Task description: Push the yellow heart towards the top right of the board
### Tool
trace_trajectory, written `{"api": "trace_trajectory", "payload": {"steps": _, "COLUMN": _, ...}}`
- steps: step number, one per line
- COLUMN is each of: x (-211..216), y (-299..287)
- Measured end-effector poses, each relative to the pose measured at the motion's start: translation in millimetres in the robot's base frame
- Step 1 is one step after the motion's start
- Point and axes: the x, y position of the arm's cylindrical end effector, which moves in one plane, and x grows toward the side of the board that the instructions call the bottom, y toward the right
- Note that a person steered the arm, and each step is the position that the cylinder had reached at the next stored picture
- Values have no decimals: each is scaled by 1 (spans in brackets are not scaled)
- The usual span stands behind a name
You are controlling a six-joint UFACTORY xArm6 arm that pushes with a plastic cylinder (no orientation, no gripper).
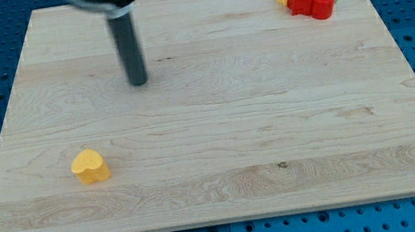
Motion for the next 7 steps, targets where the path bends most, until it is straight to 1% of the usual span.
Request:
{"api": "trace_trajectory", "payload": {"steps": 1, "x": 40, "y": -68}}
{"api": "trace_trajectory", "payload": {"steps": 2, "x": 95, "y": -98}}
{"api": "trace_trajectory", "payload": {"steps": 3, "x": 121, "y": -99}}
{"api": "trace_trajectory", "payload": {"steps": 4, "x": 121, "y": -96}}
{"api": "trace_trajectory", "payload": {"steps": 5, "x": 127, "y": -69}}
{"api": "trace_trajectory", "payload": {"steps": 6, "x": 136, "y": -29}}
{"api": "trace_trajectory", "payload": {"steps": 7, "x": 137, "y": 16}}
